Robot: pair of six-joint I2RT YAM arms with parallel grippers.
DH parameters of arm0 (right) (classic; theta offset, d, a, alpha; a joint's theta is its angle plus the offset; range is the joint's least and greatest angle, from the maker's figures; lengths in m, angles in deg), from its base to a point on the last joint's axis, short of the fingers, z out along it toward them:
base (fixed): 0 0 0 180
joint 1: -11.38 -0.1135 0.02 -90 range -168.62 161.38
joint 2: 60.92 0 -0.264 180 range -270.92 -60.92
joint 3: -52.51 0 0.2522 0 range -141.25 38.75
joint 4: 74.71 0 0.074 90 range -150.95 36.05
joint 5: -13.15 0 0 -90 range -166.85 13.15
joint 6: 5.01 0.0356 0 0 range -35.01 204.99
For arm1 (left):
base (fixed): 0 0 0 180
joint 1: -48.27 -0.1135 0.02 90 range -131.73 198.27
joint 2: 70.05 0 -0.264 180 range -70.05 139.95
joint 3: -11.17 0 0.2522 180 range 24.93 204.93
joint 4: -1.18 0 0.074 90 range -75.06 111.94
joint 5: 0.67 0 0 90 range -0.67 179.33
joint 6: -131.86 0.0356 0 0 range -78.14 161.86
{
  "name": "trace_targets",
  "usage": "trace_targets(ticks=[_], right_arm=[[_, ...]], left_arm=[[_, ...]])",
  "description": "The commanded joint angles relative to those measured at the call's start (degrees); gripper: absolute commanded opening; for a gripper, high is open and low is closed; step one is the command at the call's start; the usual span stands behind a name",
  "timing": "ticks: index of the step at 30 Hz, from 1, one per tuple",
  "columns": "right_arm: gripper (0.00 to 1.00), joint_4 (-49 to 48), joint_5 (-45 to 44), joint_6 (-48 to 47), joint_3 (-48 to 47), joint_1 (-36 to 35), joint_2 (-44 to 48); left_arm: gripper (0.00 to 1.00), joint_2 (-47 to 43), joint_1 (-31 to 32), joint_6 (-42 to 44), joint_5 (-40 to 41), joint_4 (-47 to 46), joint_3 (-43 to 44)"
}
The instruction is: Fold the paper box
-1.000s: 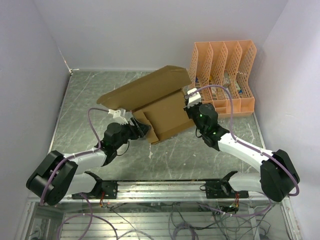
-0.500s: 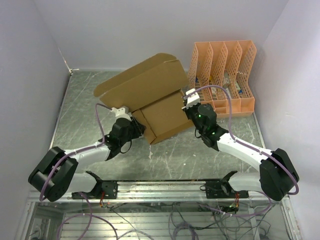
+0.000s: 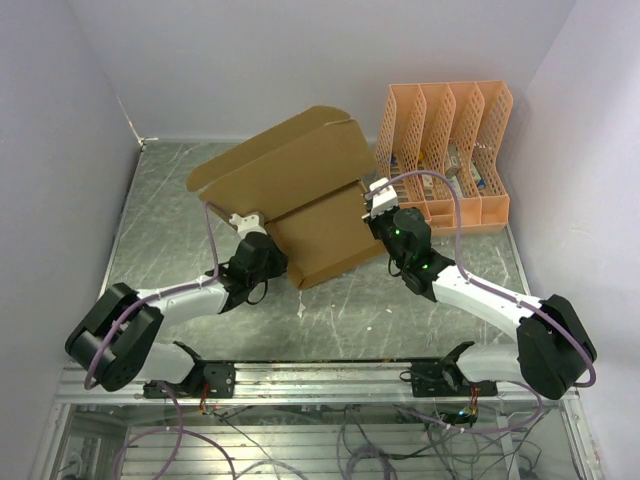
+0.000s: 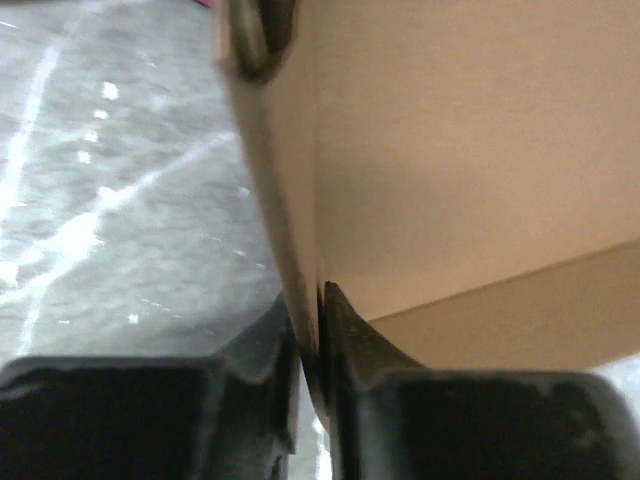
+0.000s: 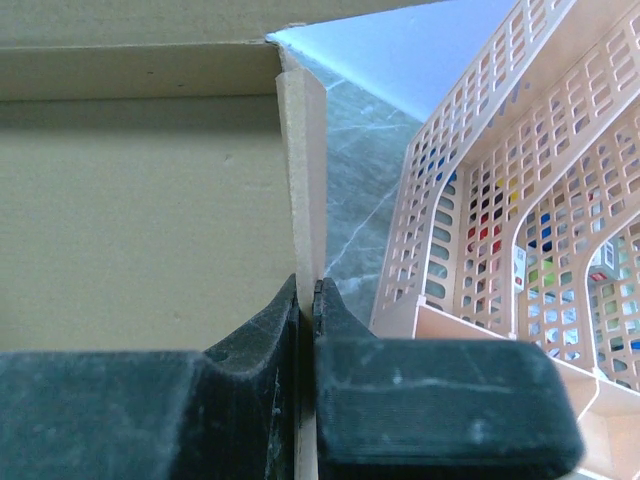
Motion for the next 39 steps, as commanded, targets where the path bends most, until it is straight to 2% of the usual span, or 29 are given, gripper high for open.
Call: trace_targets(ticks=[1,3,14,15,18,19,21,27,29,33,35,38,39], right_arm=[[0.00,0.0,4.2,2.7,-0.1,-1.2,0.4],[0.00,0.6,5.7,3.7,-0.1,-1.2,1.2],[0.00,2.8,7.0,6.0,-1.0,-1.4,0.7],[0.00,3.3,6.9,6.4,-1.4,-1.4,0.1],[0.00,4.0,7.2,7.3,-1.7,-1.4,-0.9],[0.00,4.1,7.1,7.4,-1.7,-1.4,-1.2],[0.00,4.0,6.7,7.2,-1.7,-1.4,-1.5],[0.00,4.0,5.7,6.8,-2.0,-1.1,-2.6],[0.00,4.0,5.3,6.5,-2.0,-1.1,-2.9],[0.00,3.9,4.9,6.1,-2.1,-1.1,-3.3],[0.00,4.0,4.9,6.2,-2.1,-1.1,-3.2],[0.00,4.2,5.3,6.5,-2.2,-1.1,-3.1],[0.00,4.3,5.4,6.6,-2.2,-1.1,-3.0]], left_arm=[[0.13,2.6,0.9,0.4,5.2,6.8,4.2],[0.07,3.1,1.8,0.0,7.7,9.9,6.0],[0.07,6.7,4.5,-1.6,16.3,28.0,16.3],[0.11,7.5,4.5,-1.9,16.5,29.7,17.7],[0.39,8.9,4.6,-2.4,16.8,32.2,20.0],[0.45,8.8,4.6,-2.5,16.9,32.2,19.9],[0.48,7.8,4.6,-2.7,16.9,31.7,19.3],[0.50,4.8,4.6,-2.5,17.1,31.6,18.4],[0.49,3.9,4.6,-2.7,17.3,32.3,18.4],[0.41,1.8,4.6,-2.6,18.2,33.4,17.8],[0.34,1.6,4.5,-2.2,18.3,33.7,17.6],[0.10,3.1,4.5,-1.9,18.6,34.2,18.0],[0.07,3.9,4.4,-1.8,18.8,34.5,18.2]])
